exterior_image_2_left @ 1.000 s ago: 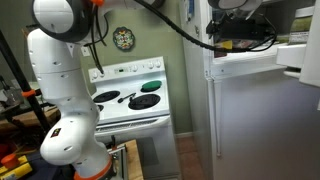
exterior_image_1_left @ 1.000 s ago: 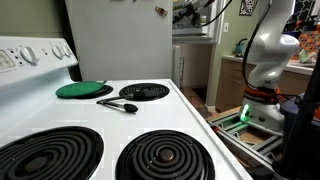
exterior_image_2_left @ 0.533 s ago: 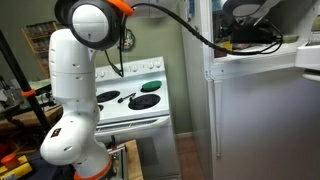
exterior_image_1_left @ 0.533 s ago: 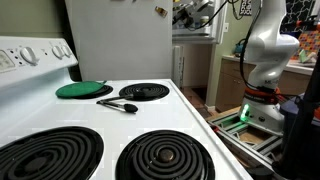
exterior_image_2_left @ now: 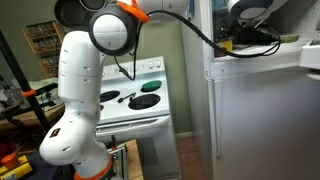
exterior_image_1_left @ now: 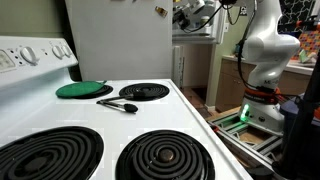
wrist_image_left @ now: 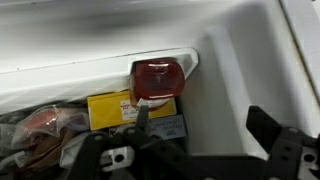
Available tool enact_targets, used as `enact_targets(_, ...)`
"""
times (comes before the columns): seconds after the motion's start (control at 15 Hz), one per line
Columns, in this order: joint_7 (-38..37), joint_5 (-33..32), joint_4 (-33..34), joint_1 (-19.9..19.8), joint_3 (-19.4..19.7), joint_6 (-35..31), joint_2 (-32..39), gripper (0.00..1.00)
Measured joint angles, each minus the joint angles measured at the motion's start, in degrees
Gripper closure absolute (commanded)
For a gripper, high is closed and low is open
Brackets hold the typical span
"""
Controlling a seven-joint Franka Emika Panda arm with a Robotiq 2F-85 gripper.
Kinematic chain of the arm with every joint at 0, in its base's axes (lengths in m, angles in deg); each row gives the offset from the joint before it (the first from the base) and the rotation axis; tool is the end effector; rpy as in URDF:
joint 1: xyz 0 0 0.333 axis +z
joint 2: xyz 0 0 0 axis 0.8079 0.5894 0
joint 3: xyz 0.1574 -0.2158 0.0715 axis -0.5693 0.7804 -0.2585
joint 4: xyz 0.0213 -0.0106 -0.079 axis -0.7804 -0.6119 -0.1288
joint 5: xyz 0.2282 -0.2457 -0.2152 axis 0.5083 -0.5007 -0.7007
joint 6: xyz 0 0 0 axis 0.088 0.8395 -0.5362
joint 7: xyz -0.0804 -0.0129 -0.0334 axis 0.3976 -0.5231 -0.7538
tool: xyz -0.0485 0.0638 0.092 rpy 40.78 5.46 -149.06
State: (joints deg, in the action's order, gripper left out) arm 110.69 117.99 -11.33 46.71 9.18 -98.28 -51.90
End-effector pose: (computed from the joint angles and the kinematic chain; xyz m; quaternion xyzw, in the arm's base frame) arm 0.6730 0.0048 0.5364 -0.7069 -0.5130 -0.3329 0.3555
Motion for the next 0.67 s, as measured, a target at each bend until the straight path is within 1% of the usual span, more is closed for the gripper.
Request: enact_targets(0.67,0.4,-1.3,7.0,1.0,-3.8,0.1,8.3,0.0)
